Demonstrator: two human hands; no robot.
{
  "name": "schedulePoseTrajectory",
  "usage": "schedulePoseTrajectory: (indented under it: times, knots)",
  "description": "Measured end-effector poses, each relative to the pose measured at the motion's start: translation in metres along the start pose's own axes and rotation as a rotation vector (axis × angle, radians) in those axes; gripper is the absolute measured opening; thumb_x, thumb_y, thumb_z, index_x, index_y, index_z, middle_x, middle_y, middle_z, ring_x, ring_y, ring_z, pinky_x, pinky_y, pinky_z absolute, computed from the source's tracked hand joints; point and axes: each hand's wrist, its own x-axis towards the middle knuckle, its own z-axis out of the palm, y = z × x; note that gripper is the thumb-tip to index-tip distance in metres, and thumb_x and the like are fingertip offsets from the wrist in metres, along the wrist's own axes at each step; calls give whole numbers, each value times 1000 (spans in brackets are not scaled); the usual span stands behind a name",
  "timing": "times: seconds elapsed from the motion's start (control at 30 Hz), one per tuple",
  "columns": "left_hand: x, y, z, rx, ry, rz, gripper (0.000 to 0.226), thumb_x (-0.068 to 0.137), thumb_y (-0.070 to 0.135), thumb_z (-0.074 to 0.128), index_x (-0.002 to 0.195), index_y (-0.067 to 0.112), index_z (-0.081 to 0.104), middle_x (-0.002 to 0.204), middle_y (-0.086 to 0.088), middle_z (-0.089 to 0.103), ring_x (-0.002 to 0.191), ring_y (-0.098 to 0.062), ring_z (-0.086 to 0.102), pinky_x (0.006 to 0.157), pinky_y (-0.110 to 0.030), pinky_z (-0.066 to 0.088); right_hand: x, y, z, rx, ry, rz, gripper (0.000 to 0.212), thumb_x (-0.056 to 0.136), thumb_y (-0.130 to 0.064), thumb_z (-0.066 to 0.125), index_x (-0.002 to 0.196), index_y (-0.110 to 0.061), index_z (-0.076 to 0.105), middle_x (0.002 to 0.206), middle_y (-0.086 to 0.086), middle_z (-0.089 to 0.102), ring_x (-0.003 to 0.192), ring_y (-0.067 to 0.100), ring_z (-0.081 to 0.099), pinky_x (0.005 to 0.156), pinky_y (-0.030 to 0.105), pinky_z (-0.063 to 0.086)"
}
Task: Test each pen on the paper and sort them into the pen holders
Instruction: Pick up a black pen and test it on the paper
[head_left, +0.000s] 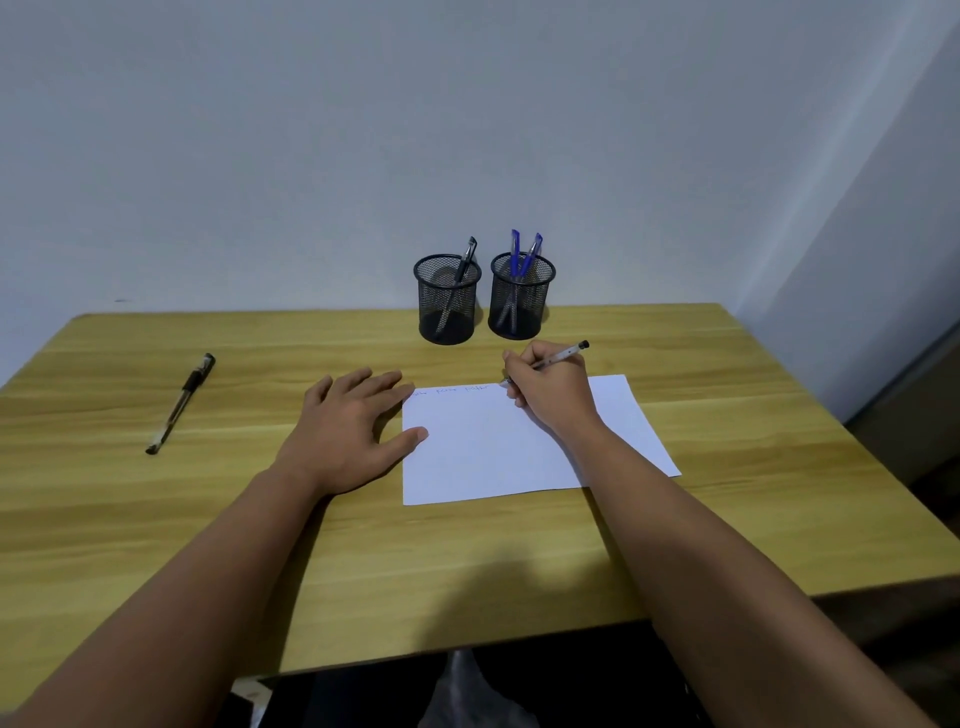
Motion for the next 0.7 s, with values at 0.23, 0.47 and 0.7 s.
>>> schedulePoseTrajectory:
  times: [0.23, 0.47, 0.7]
  knots:
    - [0, 0, 0, 2, 1, -4, 74, 84, 82, 36, 147, 45, 46, 159, 20, 37, 152, -14, 26, 123, -52, 15, -2, 2, 0, -51, 40, -27, 36, 100, -14, 71, 67, -5, 58, 60, 15, 62, 54, 19, 64, 53, 33, 51]
    - [0, 0, -1, -5, 6, -4, 75, 83, 82, 36, 146, 45, 47, 159, 21, 38, 151, -14, 26, 122, -51, 15, 0, 4, 1, -51, 31, -30, 39, 100, -16, 72, 68, 1, 55, 60, 16, 62, 54, 20, 63, 55, 35, 51]
    - [1, -1, 1, -7, 11, -3, 75, 82, 83, 36, 146, 45, 48, 158, 22, 38, 151, -14, 27, 122, -51, 16, 1, 6, 1, -42, 21, -29, 42, 100, -15, 72, 76, 12, 51, 64, 20, 59, 54, 18, 62, 51, 31, 48]
